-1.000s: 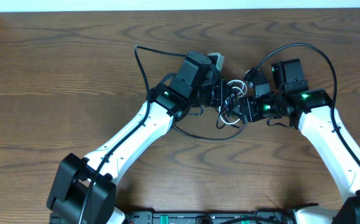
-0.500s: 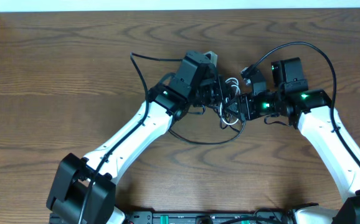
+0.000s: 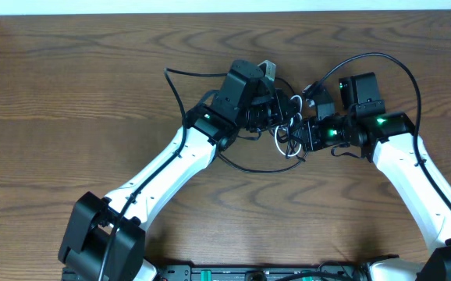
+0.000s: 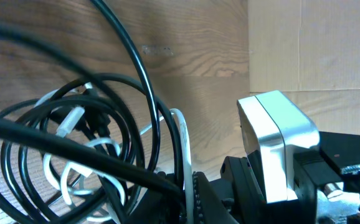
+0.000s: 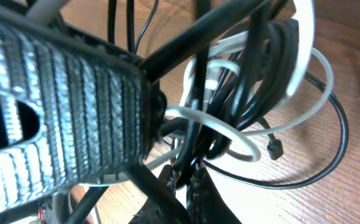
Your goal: Untangle cables
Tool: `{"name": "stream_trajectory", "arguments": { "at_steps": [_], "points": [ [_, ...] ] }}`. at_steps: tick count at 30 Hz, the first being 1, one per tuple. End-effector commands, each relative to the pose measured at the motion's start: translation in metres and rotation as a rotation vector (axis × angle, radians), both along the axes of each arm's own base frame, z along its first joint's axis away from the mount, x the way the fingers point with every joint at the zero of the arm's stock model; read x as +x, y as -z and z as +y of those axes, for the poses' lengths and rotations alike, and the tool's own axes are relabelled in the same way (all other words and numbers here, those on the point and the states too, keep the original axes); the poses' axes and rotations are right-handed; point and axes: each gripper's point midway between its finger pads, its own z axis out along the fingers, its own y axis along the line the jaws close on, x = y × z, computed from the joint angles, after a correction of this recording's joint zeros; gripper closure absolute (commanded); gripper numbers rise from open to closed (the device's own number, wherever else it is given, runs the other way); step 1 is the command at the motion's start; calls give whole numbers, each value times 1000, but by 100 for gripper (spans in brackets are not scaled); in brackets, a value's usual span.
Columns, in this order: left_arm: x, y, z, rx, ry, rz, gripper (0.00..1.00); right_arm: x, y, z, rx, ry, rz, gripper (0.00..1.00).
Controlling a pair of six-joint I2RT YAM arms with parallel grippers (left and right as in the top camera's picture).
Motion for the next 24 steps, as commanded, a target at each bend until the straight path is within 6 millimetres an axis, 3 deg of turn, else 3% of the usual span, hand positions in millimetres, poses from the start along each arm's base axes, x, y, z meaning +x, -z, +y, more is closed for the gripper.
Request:
{"name": "stream_trajectory", "arguments": {
  "at_steps": [1,4,9,13,16,19,24],
  "points": [
    [-5,-11,-5,-14,57,-42,93,5,3,-4,-38,16,-16,99],
    [-2,11,12,114,18,-51,93,10,10,-17,-116,58,-29,99],
    [3,52,56,396,-86,-48,92,14,17,-32,-205,103,-37,99],
    [2,69,85,555,-140,-34,92,10,13,-22,-163,36,-53,99],
    [-5,76,94,608,-129,-10,76,9,10,-20,-154,17,-65,99],
    [-14,82,100,652,-86,1,47,16,12,-34,-215,96,-68,99],
    [-24,89,109,703,-56,30,37,28,11,-70,-347,275,-83,99]
  ]
}}
